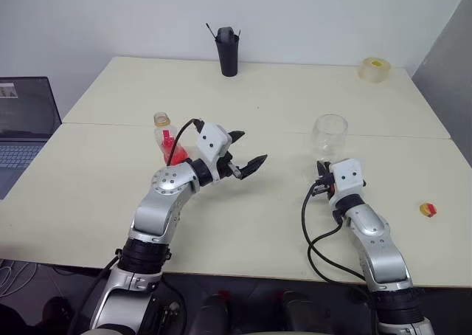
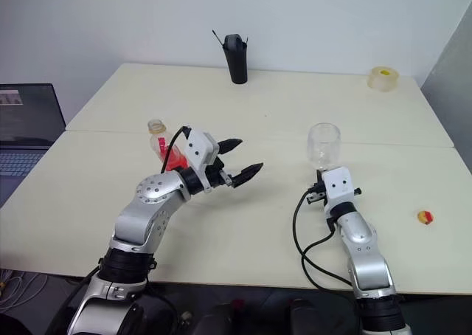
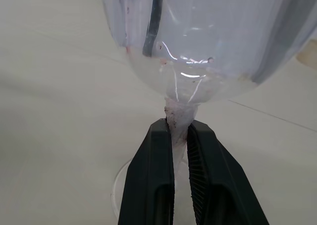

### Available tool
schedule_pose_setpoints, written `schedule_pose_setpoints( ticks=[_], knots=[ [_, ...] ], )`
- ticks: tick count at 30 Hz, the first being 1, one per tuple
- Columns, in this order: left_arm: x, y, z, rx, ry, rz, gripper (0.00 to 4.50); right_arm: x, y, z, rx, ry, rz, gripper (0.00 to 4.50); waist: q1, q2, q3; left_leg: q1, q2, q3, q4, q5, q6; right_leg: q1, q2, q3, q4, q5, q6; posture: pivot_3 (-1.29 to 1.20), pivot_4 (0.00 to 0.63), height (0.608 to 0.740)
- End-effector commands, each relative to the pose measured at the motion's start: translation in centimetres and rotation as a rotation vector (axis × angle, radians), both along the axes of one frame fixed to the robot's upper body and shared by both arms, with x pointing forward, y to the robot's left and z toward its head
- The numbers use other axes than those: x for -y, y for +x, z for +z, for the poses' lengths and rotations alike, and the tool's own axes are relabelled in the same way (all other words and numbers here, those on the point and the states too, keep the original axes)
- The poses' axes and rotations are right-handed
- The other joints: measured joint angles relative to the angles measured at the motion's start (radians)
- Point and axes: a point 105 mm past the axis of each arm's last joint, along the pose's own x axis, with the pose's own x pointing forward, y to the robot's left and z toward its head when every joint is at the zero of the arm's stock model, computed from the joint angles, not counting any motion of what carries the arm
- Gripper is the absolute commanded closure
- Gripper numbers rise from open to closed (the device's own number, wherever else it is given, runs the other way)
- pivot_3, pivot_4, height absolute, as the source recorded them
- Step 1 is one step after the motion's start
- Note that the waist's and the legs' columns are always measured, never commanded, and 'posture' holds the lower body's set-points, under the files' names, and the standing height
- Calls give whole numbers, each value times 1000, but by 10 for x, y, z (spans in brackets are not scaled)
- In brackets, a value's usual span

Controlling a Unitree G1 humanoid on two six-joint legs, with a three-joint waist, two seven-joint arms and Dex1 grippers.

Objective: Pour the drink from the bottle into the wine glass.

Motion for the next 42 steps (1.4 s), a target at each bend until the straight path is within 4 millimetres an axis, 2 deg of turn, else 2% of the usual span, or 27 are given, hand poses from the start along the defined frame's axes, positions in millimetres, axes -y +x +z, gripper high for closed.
schedule_pose_setpoints(
  ticks=[1, 5, 8, 16, 22, 28, 35, 42],
  knots=[
    [6, -1, 15, 61, -5, -26, 0, 14, -1, -32, -138, -28, -58, 4357, 0, 0, 0, 0, 0, 0, 0, 0, 0, 0, 0, 0, 0, 0, 0, 0, 150, 740],
    [8, -1, 17, 64, -6, -29, 0, 13, 2, -34, -154, -30, -47, 4357, 0, 0, 0, 0, 0, 0, 0, 0, 0, 0, 0, 0, 0, 0, 0, 0, 150, 740],
    [7, -1, 17, 63, -6, -28, 0, 7, 4, -28, -138, 15, -21, 4357, 0, 0, 0, 0, 0, 0, 0, 0, 0, 0, 0, 0, 0, 0, 0, 0, 150, 740],
    [6, -1, 14, 57, -6, -23, 0, -16, 13, 17, 5, 137, 73, 4369, -9, 0, 0, 0, 1, 0, 0, 0, 0, -1, 1, 1, 1, 0, 0, 0, 150, 740],
    [0, -7, 12, 36, 6, -45, 0, -43, 14, 42, 89, 106, 180, 4371, -12, 1, 2, -1, 1, 0, -1, 0, 0, -2, 1, 1, 1, 0, 0, 0, 150, 740],
    [-20, -21, 6, -81, -23, -107, 0, -81, 19, 56, 143, 119, 308, 4372, -19, 2, 2, -1, 1, 0, -1, 0, 0, -3, 1, 0, 1, 0, 0, 0, 150, 740],
    [-29, -33, -3, -158, -35, -89, 0, -110, 29, 42, 146, 122, 370, 4372, -20, 3, 3, -1, 1, 0, -1, 0, 0, -3, 0, 0, 0, 0, 0, 0, 150, 740],
    [-33, -34, -3, -173, -48, -44, 0, -112, 31, 17, 107, 168, 366, 4373, -22, 3, 3, -1, 1, 0, -1, 0, 0, -3, 0, 0, 1, 0, 0, 0, 150, 740]
  ],
)
